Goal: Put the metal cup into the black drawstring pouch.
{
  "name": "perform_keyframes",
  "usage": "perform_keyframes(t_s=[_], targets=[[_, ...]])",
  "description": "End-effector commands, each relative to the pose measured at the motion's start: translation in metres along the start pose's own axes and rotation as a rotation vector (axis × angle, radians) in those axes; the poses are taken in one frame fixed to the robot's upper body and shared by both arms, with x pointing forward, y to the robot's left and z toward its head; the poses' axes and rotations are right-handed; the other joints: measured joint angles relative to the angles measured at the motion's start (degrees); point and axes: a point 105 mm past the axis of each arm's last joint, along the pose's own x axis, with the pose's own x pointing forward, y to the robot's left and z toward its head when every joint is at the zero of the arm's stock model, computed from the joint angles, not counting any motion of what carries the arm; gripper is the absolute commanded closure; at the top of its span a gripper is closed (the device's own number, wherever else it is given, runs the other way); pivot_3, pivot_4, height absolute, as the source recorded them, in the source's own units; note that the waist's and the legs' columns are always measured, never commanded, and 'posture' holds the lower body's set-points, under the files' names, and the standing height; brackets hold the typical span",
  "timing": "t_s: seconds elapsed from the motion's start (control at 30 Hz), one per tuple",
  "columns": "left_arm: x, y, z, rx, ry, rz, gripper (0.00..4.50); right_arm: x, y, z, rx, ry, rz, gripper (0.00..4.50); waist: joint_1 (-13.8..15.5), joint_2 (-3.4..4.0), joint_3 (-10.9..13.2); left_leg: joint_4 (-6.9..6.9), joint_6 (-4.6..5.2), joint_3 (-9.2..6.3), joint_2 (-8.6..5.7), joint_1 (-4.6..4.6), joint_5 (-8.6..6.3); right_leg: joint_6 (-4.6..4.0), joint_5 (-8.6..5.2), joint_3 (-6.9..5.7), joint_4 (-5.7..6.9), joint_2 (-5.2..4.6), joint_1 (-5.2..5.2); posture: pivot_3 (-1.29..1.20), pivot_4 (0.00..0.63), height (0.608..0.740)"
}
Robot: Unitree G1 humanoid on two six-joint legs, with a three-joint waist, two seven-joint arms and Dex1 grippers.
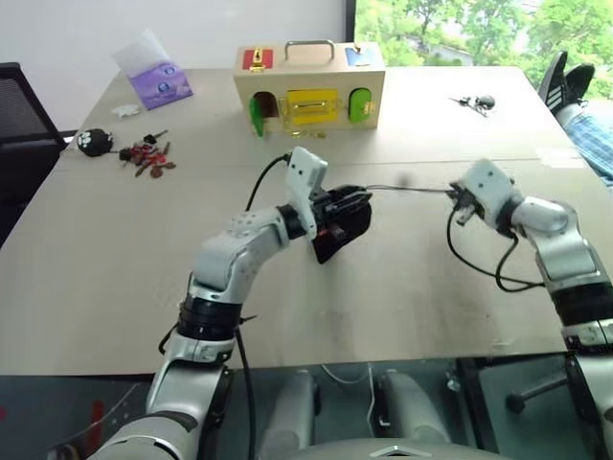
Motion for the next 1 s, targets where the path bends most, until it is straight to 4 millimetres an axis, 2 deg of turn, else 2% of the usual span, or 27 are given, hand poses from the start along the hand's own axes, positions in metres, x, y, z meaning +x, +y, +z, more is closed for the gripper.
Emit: perform_keyframes(t_s=[0.03,0.13,0.17,0.2,0.3,0.37,0.43,0.5,0.63,0.83,1.0], targets=[[-0.014,-0.011,0.031,0.036,-0.081,-0.017,1.45,-0.030,-0.009,0.011,0.046,-0.054,-0.025,2.14,-0.04,0.02,0.02,0.00,0.00,-0.02,0.01,-0.02,0.00,0.00,0.00,-0.01,0.00,0.02,-0.02,0.00,0.150,0.740],[-0.037,-0.016,0.035,0.029,-0.084,0.005,0.02,-0.056,-0.003,0.009,0.128,-0.082,-0.028,0.69,-0.42,0.09,0.03,-0.07,0.00,-0.10,0.07,0.02,0.00,0.00,0.00,0.08,0.03,0.02,-0.05,0.00,0.150,0.740],[-0.045,-0.017,0.037,0.017,-0.092,0.009,0.00,-0.064,-0.002,0.009,0.159,-0.092,-0.042,0.27,-0.58,0.10,0.03,-0.09,0.00,-0.16,0.11,0.05,0.00,0.00,-0.01,0.10,0.03,0.03,-0.04,0.00,0.150,0.740],[-0.055,-0.018,0.037,0.010,-0.102,0.014,0.00,-0.072,0.002,0.009,0.189,-0.104,-0.044,0.06,-0.73,0.10,0.03,-0.08,0.00,-0.19,0.12,0.06,0.00,0.01,-0.01,0.10,0.03,0.03,-0.04,0.00,0.150,0.740],[-0.084,-0.013,0.036,0.004,-0.127,0.093,0.00,-0.093,0.019,0.013,0.265,-0.145,-0.026,0.06,-0.87,0.11,0.02,-0.03,0.00,-0.22,0.16,0.08,-0.01,0.01,-0.01,0.08,0.04,0.03,0.01,0.00,0.150,0.740],[-0.100,-0.014,0.030,-0.017,-0.133,0.118,0.00,-0.101,0.031,0.018,0.251,-0.147,-0.004,0.06,-0.93,0.11,0.03,-0.02,0.00,-0.22,0.17,0.10,0.00,0.01,-0.01,0.06,0.04,0.06,0.04,0.00,0.150,0.740],[-0.116,-0.013,0.017,-0.027,-0.087,0.153,0.00,-0.106,0.042,0.019,0.206,-0.130,0.000,0.06,-0.94,0.11,0.02,-0.01,0.00,-0.18,0.16,0.14,-0.01,0.02,-0.02,0.09,0.04,0.05,0.07,0.00,0.150,0.740],[-0.129,-0.013,0.008,-0.026,-0.063,0.189,0.00,-0.111,0.054,0.026,0.266,-0.187,0.027,0.06,-0.90,0.11,0.02,0.02,0.01,-0.14,0.16,0.16,0.00,0.03,-0.03,0.11,0.02,0.05,0.09,0.00,0.150,0.740],[-0.157,-0.010,-0.013,-0.031,0.013,0.272,0.00,-0.120,0.064,0.021,0.325,-0.182,0.014,0.06,-0.72,0.10,0.01,0.10,0.01,-0.03,0.18,0.17,0.00,0.19,-0.15,0.04,0.02,0.07,0.15,0.00,0.150,0.740],[-0.179,-0.021,-0.040,-0.077,0.093,0.298,0.00,-0.127,0.065,0.006,0.345,-0.143,-0.001,0.06,-0.20,0.10,0.01,0.10,0.01,0.04,0.21,0.17,0.00,0.18,-0.16,0.08,-0.07,0.05,0.15,0.00,0.150,0.740],[-0.181,-0.026,-0.048,-0.089,0.100,0.309,0.00,-0.129,0.057,-0.004,0.345,-0.128,-0.024,0.06,0.18,0.11,-0.01,0.08,0.02,0.08,0.26,0.16,-0.01,0.06,-0.23,0.06,-0.16,0.07,0.15,0.00,0.150,0.740]])
